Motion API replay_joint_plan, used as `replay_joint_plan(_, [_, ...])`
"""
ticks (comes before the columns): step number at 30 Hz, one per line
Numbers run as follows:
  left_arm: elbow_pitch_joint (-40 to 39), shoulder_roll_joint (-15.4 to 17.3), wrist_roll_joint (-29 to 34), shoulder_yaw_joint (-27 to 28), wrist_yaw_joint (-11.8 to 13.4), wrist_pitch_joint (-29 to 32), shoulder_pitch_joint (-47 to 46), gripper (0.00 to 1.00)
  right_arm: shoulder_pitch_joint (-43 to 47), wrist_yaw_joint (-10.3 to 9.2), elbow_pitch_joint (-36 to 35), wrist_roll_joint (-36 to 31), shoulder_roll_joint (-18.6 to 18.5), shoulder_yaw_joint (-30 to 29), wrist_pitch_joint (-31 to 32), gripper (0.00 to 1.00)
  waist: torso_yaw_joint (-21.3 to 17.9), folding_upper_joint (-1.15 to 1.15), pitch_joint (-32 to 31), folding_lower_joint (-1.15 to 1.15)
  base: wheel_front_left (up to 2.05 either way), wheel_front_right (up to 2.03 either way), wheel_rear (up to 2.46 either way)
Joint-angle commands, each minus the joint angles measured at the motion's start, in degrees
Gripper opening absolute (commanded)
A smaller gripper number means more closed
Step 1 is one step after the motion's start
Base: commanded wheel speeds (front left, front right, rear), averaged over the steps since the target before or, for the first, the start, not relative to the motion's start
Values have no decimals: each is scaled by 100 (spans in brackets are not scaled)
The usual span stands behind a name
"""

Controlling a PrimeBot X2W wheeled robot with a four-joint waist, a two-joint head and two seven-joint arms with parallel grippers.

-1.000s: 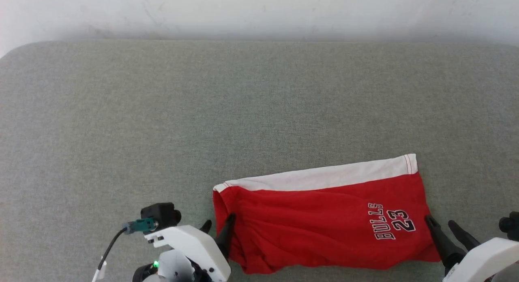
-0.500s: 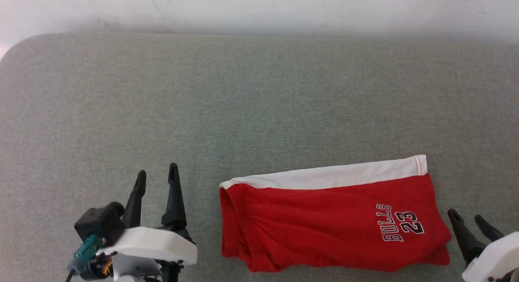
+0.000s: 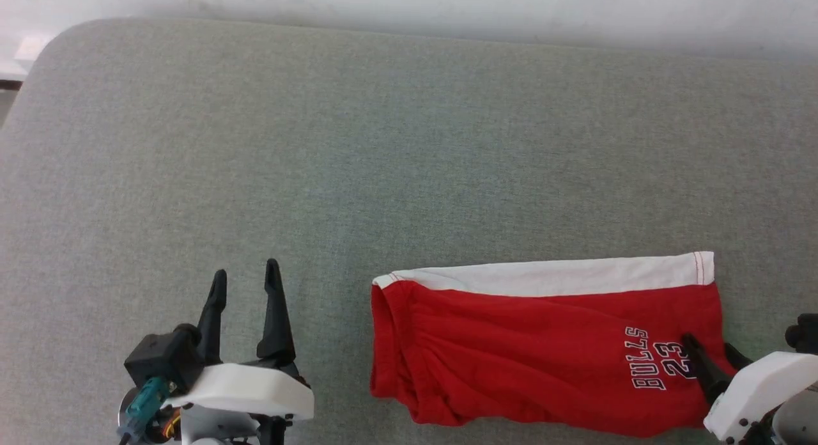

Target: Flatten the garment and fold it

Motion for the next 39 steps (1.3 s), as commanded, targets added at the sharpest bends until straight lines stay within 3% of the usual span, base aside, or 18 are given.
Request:
replay_joint_plan(1, [-19,-12,9,-12,26,14,-42,100,-62,-5,198,117,28,63,68,100,56,0,24,0,0,0,0])
replay_joint_plan(6, [-68,-31,-41,-55,4,85,-68,100,-90,-5,517,406,28,252,227,99,180,0,-2,0,0,0,0])
replay_joint_plan(8, [-85,-26,-70,-43,1,102,-65,100,-69,-5,545,499,28,396,333,48,221,0,-31,0,0,0,0])
replay_joint_plan(12, [-104,-11,-131,-9,1,124,-23,100,-41,-5,523,617,28,583,497,25,282,0,-99,0,0,0,0])
replay_joint_plan(14, [-107,-23,-171,0,-2,129,-2,100,-37,-5,486,571,28,571,497,0,304,0,-130,0,0,0,0])
replay_joint_plan(22, [-73,-77,-261,-14,-40,103,50,100,-111,-5,405,238,28,292,217,0,321,0,-220,0,0,0,0])
replay_joint_plan(35, [10,-145,-380,38,-97,6,84,100,-263,-5,139,-303,28,-1005,134,0,152,0,-240,0,0,0,0])
replay_joint_plan(39, [33,-134,-399,62,-98,-8,96,100,-315,-5,-95,-435,28,-1093,232,0,91,0,-259,0,0,0,0])
